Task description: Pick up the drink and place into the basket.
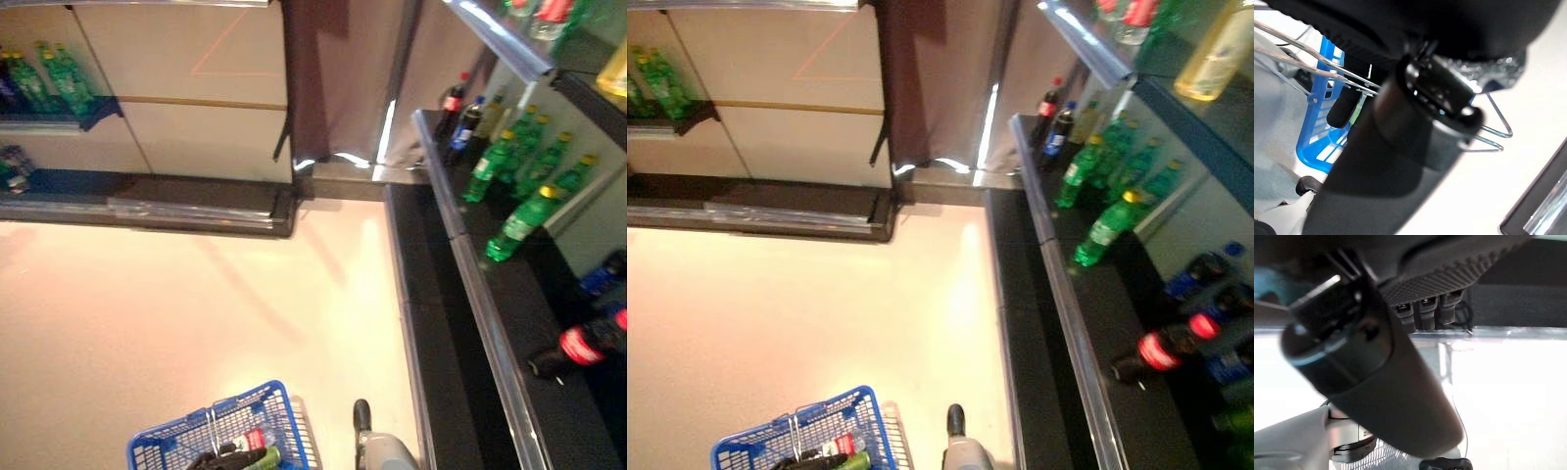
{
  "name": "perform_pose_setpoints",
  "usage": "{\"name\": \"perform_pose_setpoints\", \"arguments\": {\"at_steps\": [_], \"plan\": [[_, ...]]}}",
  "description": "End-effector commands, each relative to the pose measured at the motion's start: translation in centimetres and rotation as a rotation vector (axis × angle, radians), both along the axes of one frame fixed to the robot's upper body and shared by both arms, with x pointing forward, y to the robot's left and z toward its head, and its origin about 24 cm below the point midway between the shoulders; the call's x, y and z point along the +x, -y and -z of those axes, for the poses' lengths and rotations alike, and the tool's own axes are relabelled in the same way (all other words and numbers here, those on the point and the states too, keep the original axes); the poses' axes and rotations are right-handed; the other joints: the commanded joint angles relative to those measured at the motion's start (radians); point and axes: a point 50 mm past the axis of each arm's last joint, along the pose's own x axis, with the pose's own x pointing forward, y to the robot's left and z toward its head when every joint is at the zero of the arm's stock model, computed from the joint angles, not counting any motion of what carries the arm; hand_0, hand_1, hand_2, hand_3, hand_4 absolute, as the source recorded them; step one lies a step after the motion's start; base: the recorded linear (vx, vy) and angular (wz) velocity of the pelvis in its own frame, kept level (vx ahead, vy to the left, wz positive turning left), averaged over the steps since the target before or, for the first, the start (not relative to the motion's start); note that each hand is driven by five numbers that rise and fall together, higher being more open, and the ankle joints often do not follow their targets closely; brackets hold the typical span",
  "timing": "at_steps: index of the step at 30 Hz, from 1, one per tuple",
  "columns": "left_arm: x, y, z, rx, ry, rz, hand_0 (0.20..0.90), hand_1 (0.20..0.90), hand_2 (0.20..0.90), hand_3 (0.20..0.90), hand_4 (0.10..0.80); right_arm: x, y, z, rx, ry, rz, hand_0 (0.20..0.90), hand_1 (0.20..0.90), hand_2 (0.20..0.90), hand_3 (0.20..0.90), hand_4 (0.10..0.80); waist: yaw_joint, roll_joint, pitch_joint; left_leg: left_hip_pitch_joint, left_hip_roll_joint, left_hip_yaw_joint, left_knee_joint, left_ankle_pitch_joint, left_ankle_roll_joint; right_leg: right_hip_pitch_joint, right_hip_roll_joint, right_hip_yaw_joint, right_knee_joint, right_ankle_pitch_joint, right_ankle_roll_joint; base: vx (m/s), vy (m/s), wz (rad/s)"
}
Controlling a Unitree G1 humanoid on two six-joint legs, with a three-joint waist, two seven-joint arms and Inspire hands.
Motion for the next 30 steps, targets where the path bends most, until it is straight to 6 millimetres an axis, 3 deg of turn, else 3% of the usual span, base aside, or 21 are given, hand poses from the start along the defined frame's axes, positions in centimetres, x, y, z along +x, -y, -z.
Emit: {"name": "perform_pose_setpoints", "arguments": {"at_steps": [1,5,6,8,9,10,12,13,15,16,18,19,20,24,27,30], "plan": [[6.8,-2.5,-3.8,0.077,0.383,0.078,0.3,0.3,0.3,0.2,0.1,1.7,2.0,-0.8,-0.061,0.083,0.039,0.9,0.9,0.9,0.9,0.8,0.016,-0.025,-0.101,-0.07,-0.163,0.065,0.181,0.06,0.006,0.01,0.011,-0.042,-0.027,0.027,0.046,0.257,-0.11,0.27],[7.7,-1.7,-4.0,0.043,0.419,0.07,0.3,0.3,0.3,0.2,0.1,3.1,2.6,-1.2,-0.085,0.125,0.028,0.9,0.9,0.9,0.9,0.8,0.025,-0.022,-0.11,-0.172,-0.149,0.107,0.453,0.203,-0.07,0.057,0.016,-0.101,-0.023,-0.032,0.001,0.178,-0.11,0.13],[7.9,-1.5,-4.1,0.033,0.425,0.074,0.3,0.3,0.3,0.2,0.1,3.2,2.9,-1.3,-0.09,0.134,0.032,0.9,0.9,0.9,0.9,0.8,0.033,-0.031,-0.104,-0.239,-0.131,0.128,0.533,0.233,-0.088,0.08,0.009,-0.115,-0.022,-0.05,-0.011,0.141,-0.113,0.04],[8.2,-1.3,-4.2,0.026,0.427,0.081,0.3,0.3,0.3,0.2,0.1,3.4,3.0,-1.4,-0.089,0.143,0.039,0.9,0.9,0.9,0.9,0.8,0.045,-0.04,-0.096,-0.313,-0.074,0.155,0.573,0.228,-0.087,0.103,0.005,-0.128,-0.022,-0.068,-0.021,0.122,-0.079,-0.13],[8.5,-1.4,-4.4,0.024,0.43,0.08,0.3,0.3,0.3,0.2,0.1,3.6,3.0,-1.5,-0.087,0.149,0.038,0.9,0.9,0.9,0.9,0.8,0.051,-0.048,-0.089,-0.337,-0.04,0.168,0.543,0.216,-0.078,0.116,0.003,-0.12,-0.028,-0.074,-0.021,0.104,-0.038,-0.07],[8.5,-1.4,-4.4,0.024,0.431,0.078,0.3,0.3,0.3,0.2,0.1,3.7,3.0,-1.5,-0.087,0.151,0.035,0.9,0.9,0.9,0.9,0.8,0.053,-0.05,-0.086,-0.34,-0.031,0.174,0.53,0.21,-0.075,0.121,0.005,-0.115,-0.031,-0.076,-0.021,0.195,0.002,0.0],[8.6,-1.8,-4.5,0.03,0.433,0.047,0.3,0.3,0.3,0.2,0.1,4.3,2.9,-1.4,-0.094,0.131,0.003,0.9,0.9,0.9,0.9,0.8,0.058,-0.05,-0.079,-0.304,0.004,0.218,0.286,0.178,-0.046,0.144,0.024,-0.068,-0.046,-0.092,0.0,0.242,0.101,0.02],[8.6,-1.9,-4.5,0.029,0.433,0.042,0.3,0.3,0.3,0.2,0.1,4.2,2.9,-1.4,-0.095,0.125,0.001,0.9,0.9,0.9,0.9,0.8,0.059,-0.042,-0.081,-0.302,0.016,0.214,0.207,0.188,-0.048,0.148,0.034,-0.059,-0.049,-0.098,0.003,0.206,0.156,0.01],[8.7,-2.0,-4.6,0.026,0.432,0.028,0.3,0.3,0.3,0.2,0.1,3.6,3.1,-1.4,-0.108,0.096,0.003,0.9,0.9,0.9,0.9,0.8,0.063,-0.027,-0.08,-0.275,0.062,0.186,-0.004,0.249,-0.077,0.177,0.057,-0.019,-0.064,-0.121,0.014,0.241,0.171,-0.08],[8.7,-2.1,-4.5,0.024,0.431,0.026,0.3,0.3,0.3,0.2,0.1,3.4,3.1,-1.3,-0.112,0.088,0.011,0.9,0.9,0.9,0.9,0.8,0.067,-0.024,-0.08,-0.281,0.076,0.172,-0.037,0.273,-0.088,0.183,0.061,-0.01,-0.066,-0.126,0.015,0.256,0.149,-0.17],[8.0,-2.0,-4.3,0.02,0.432,0.019,0.3,0.3,0.3,0.2,0.1,2.6,3.4,-1.3,-0.121,0.077,0.031,0.9,0.9,0.9,0.9,0.8,0.091,-0.019,-0.063,-0.338,0.132,0.11,-0.077,0.368,-0.121,0.217,0.075,0.037,-0.064,-0.16,0.008,0.293,0.147,-0.28],[7.5,-2.0,-4.2,0.017,0.431,0.016,0.3,0.3,0.3,0.2,0.1,2.2,3.6,-1.4,-0.127,0.074,0.042,0.9,0.9,0.9,0.9,0.8,0.101,-0.017,-0.054,-0.361,0.145,0.081,-0.071,0.393,-0.124,0.228,0.077,0.051,-0.052,-0.176,0.004,0.356,0.184,-0.58],[7.0,-2.0,-4.0,0.015,0.431,0.01,0.3,0.3,0.3,0.2,0.1,2.0,3.7,-1.4,-0.133,0.069,0.043,0.9,0.9,0.9,0.9,0.8,0.108,-0.016,-0.044,-0.38,0.151,0.064,-0.049,0.406,-0.121,0.234,0.077,0.063,-0.038,-0.19,0.0,0.327,0.181,-0.67],[6.6,-2.1,-3.9,0.011,0.43,-0.028,0.3,0.3,0.3,0.2,0.1,1.3,4.1,-1.4,-0.151,0.036,0.042,0.9,0.9,0.9,0.9,0.8,0.119,-0.011,-0.029,-0.37,0.122,0.04,-0.024,0.365,-0.103,0.238,0.08,0.077,0.009,-0.215,0.0,0.338,0.204,-0.44],[7.3,-2.9,-4.5,0.005,0.44,-0.037,0.3,0.3,0.3,0.2,0.1,0.0,3.6,-1.1,-0.122,0.009,0.031,0.9,0.9,0.9,0.9,0.8,0.123,-0.024,-0.028,-0.364,0.084,0.049,0.034,0.295,-0.075,0.234,0.076,0.069,0.078,-0.25,0.003,0.403,0.177,-0.33],[8.3,-3.3,-5.1,0.016,0.467,0.008,0.3,0.3,0.3,0.2,0.1,0.4,2.4,-0.8,-0.072,0.038,0.035,0.9,0.9,0.9,0.9,0.8,0.127,-0.051,-0.019,-0.364,0.044,0.038,0.08,0.24,-0.045,0.187,0.062,0.07,0.149,-0.241,0.023,0.286,0.083,-0.06]]}}
